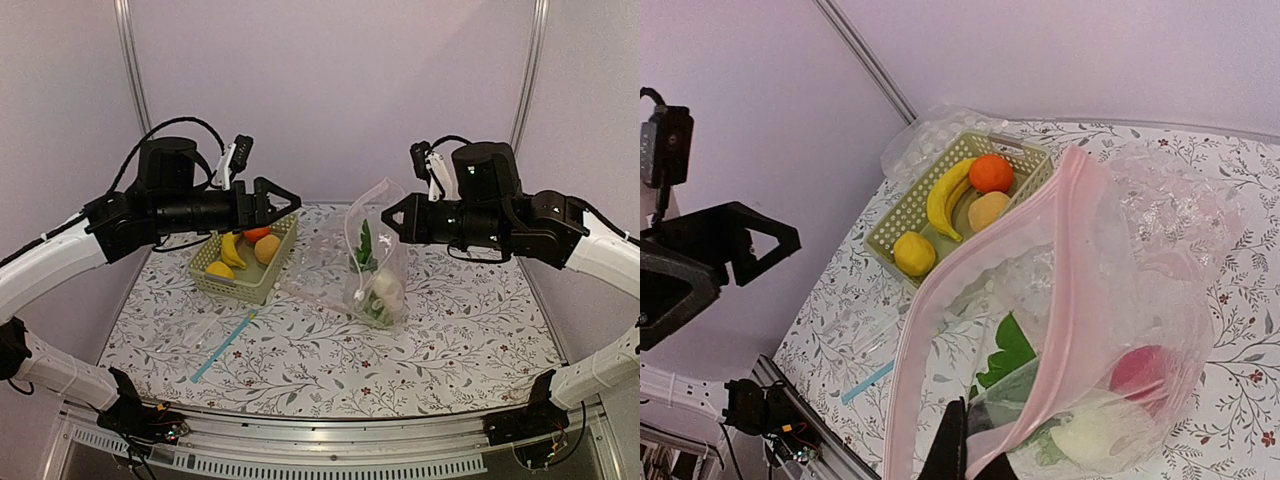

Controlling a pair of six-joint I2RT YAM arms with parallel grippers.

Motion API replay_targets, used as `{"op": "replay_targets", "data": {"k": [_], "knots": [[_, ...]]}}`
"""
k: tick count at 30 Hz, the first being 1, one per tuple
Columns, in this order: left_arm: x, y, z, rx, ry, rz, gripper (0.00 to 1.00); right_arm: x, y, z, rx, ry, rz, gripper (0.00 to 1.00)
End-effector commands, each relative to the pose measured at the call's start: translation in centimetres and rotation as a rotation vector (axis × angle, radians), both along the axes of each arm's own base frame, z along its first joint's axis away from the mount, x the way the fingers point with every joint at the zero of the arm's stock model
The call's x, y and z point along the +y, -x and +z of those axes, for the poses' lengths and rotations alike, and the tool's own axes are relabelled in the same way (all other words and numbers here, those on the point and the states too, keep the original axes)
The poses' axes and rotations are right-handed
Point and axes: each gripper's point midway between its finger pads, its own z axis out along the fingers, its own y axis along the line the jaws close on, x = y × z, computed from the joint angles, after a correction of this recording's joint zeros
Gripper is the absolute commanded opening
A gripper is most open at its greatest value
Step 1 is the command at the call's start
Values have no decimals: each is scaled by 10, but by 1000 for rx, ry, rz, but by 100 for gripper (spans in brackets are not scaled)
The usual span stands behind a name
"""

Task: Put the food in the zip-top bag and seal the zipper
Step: Adjust the zipper food storage bag at the center of the board.

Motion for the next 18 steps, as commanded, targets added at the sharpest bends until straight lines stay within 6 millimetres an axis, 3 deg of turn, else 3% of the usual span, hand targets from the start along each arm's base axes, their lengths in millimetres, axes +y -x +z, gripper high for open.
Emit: {"op": "replay_targets", "data": {"k": [1, 8, 13, 18], "knots": [[13, -2, -40, 108, -71, 9, 88, -7, 9, 32, -44, -41, 34, 0], [6, 5, -54, 143, -71, -53, 88, -10, -7, -8, 0, 19, -64, 0], [-5, 9, -73, 207, -34, -98, 89, 3, -12, -22, 28, 27, -50, 0], [-16, 10, -77, 232, 1, -126, 89, 9, -14, -30, 40, 36, -43, 0]]}}
